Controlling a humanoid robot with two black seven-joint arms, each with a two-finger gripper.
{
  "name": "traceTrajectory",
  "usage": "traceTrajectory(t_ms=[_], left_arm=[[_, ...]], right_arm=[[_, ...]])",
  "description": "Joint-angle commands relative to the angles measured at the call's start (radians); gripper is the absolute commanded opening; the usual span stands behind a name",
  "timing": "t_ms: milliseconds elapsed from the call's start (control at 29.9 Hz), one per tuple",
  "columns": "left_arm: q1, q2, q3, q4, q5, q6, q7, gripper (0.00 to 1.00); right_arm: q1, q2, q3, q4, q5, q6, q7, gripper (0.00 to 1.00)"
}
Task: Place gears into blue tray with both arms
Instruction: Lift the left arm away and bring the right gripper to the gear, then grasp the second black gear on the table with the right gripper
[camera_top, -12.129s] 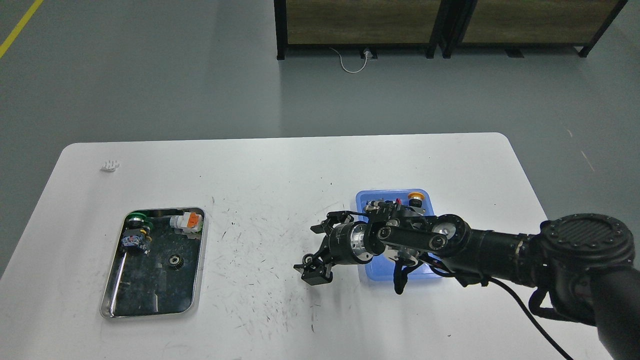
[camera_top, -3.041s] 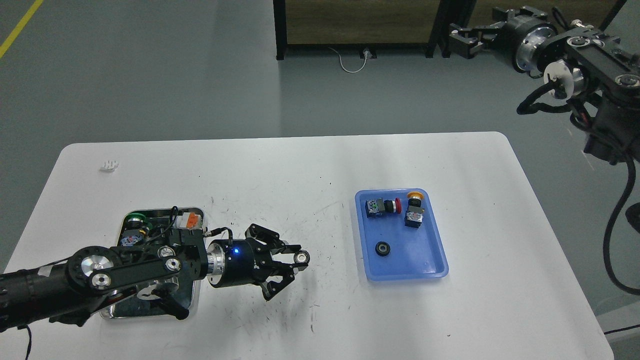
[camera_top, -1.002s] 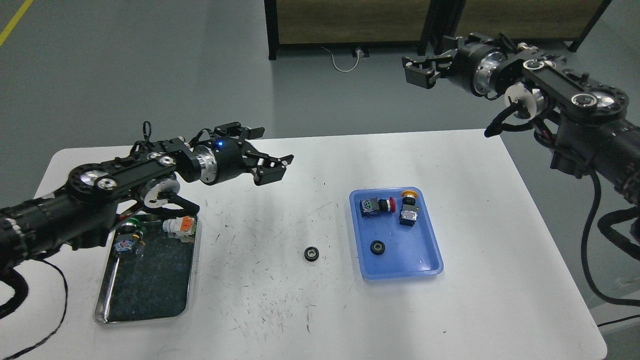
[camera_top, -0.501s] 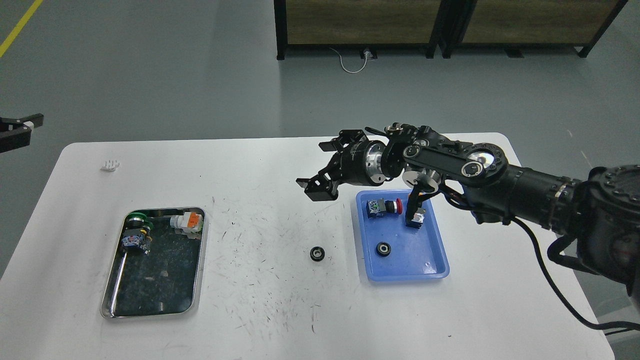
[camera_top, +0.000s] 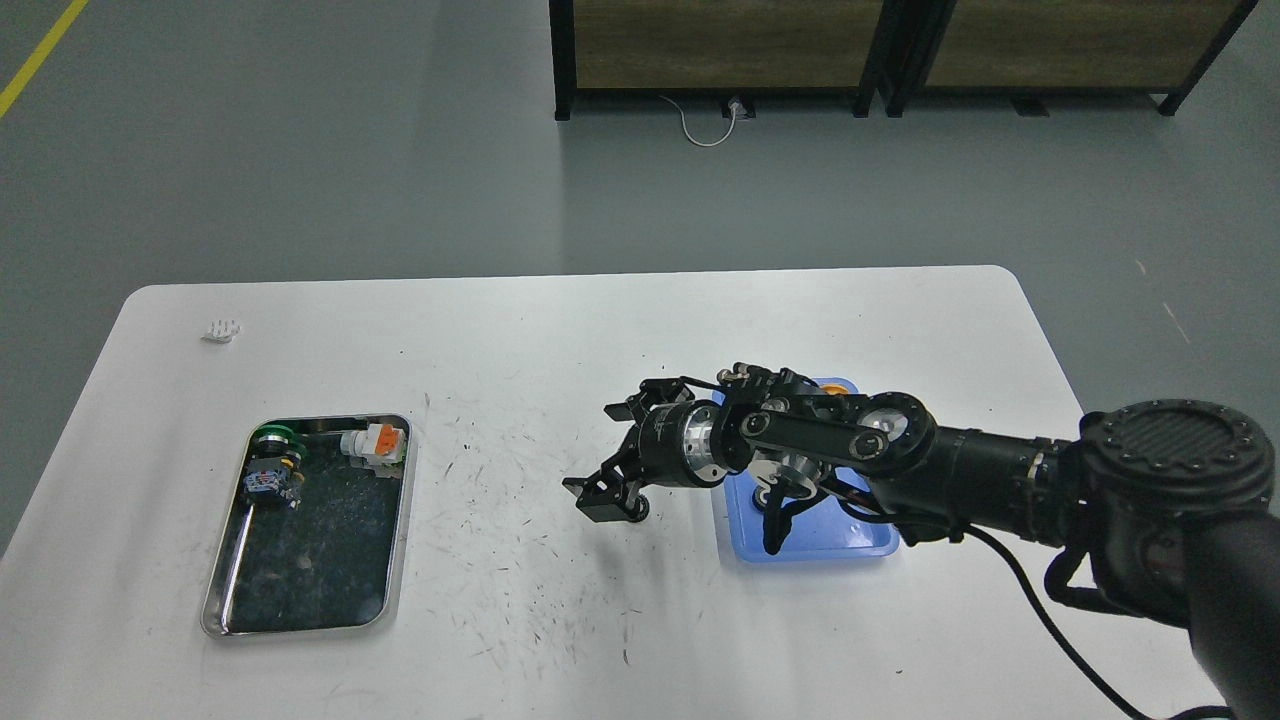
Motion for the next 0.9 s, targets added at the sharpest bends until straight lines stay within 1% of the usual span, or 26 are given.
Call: traceTrajectory(t_ms=[0, 368, 501, 702, 869], left_arm=[[-0.003, 0.000, 0.000, 0.000, -0.001, 0.001, 0.001, 0.97], [-0.003, 0.000, -0.001, 0.000, -0.001, 0.001, 0.001, 0.97], [-0.003, 0.000, -0.001, 0.000, -0.001, 0.001, 0.001, 0.97], [-0.003, 0.000, -0.001, -0.002, -0.001, 0.001, 0.001, 0.97], [-0.005, 0.000, -0.001, -0.002, -0.001, 0.001, 0.001, 0.97]], right_arm=[[-0.022, -0.002, -0.001, 0.000, 0.000, -0.003, 0.000, 0.98], [-0.071, 0.000, -0.021, -0.017, -0.012, -0.005, -0.002, 0.98], [-0.079, -0.003, -0.021, -0.024, -0.014, -0.023, -0.002, 0.96], [-0.088, -0.008, -0.021, -0.024, -0.022, -0.036, 0.000, 0.87], [-0.094, -0.008, -0.023, -0.024, -0.060, -0.034, 0.003, 0.85]])
